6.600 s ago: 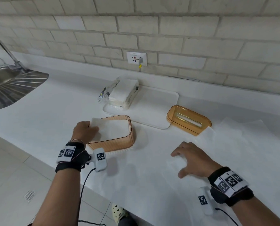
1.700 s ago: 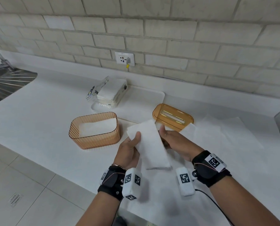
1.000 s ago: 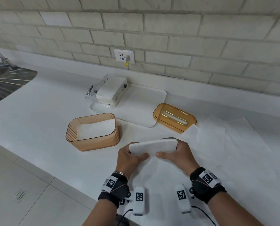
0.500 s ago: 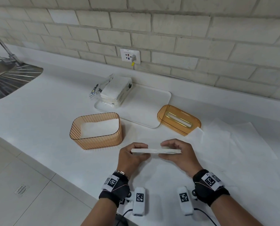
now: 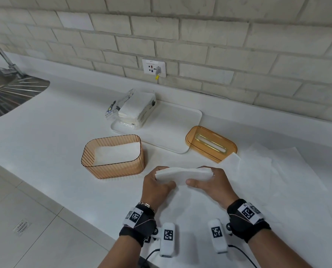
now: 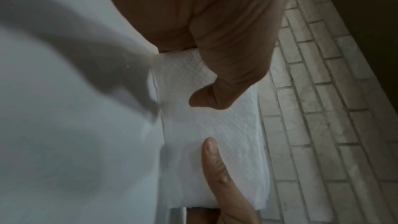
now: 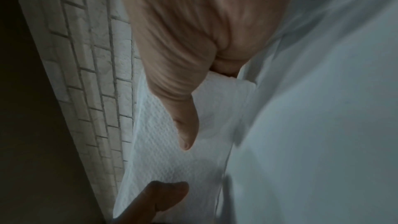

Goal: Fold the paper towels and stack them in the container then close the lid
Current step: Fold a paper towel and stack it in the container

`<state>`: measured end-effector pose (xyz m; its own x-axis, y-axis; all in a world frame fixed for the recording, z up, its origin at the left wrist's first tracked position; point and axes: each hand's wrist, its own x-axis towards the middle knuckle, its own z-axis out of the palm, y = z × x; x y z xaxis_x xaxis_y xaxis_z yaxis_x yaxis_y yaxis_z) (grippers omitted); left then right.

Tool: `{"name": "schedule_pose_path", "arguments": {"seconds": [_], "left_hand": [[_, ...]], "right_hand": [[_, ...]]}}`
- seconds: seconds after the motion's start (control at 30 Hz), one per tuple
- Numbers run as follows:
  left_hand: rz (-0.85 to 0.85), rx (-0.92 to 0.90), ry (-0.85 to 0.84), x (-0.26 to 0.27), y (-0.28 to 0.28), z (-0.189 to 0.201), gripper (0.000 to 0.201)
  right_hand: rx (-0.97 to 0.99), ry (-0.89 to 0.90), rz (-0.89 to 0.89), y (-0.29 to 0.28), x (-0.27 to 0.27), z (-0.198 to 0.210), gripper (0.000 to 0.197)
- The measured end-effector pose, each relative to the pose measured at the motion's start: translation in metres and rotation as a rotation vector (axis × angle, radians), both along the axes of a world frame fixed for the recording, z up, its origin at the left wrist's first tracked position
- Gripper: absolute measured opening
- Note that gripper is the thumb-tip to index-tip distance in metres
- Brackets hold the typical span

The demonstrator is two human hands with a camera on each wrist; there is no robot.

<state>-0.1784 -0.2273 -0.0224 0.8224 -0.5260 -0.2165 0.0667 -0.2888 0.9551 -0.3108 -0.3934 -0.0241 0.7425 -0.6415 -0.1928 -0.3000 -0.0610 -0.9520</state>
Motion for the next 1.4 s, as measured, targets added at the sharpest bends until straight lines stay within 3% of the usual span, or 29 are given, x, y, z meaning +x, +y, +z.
{"name": "schedule_pose_path", "arguments": {"seconds": [0.17, 0.3, 0.4, 0.47, 0.53, 0.6, 0.67, 0.93, 1.13, 1.3, 1.4], "left_hand": [[-0.083, 0.064, -0.086, 0.009, 0.004, 0.009, 0.038], [-0.162, 0.028, -0.054, 0.028, 0.017, 0.036, 0.013], [-0.073, -0.018, -0.03, 0.054, 0.036, 0.062, 0.007], [0.042, -0.073, 0.029, 0.078, 0.052, 0.075, 0.013], [0.159, -0.043, -0.048, 0.109, 0.068, 0.078, 0.017], [0.251, 0.035, -0.138, 0.137, 0.084, 0.08, 0.02], [0.3, 0.119, -0.154, 0.161, 0.095, 0.079, 0.022], [0.234, 0.419, -0.103, 0.202, 0.092, 0.062, 0.019], [0.194, 0.693, -0.255, 0.196, 0.078, 0.066, 0.025], [0.162, 0.762, -0.345, 0.196, 0.073, 0.06, 0.027], [0.165, 0.77, -0.415, 0.196, 0.073, 0.058, 0.028]], "right_hand": [[-0.007, 0.011, 0.01, 0.002, 0.004, 0.01, 0.029], [0.054, -0.045, 0.003, -0.005, 0.003, 0.028, 0.024], [0.014, -0.053, 0.004, -0.021, -0.004, 0.038, 0.023], [-0.183, 0.064, -0.033, -0.041, -0.017, 0.038, 0.028], [-0.487, 0.304, -0.058, -0.065, -0.036, 0.03, 0.036], [-0.647, 0.57, -0.067, -0.081, -0.057, 0.019, 0.047], [-0.641, 0.714, -0.058, -0.086, -0.073, 0.008, 0.056], [-0.704, 0.862, 0.009, -0.047, -0.074, 0.007, 0.067], [-0.727, 0.896, 0.116, -0.002, -0.055, 0.014, 0.07], [-0.626, 0.777, 0.186, 0.021, -0.045, 0.018, 0.054], [-0.583, 0.693, 0.182, 0.016, -0.046, 0.023, 0.059]]}}
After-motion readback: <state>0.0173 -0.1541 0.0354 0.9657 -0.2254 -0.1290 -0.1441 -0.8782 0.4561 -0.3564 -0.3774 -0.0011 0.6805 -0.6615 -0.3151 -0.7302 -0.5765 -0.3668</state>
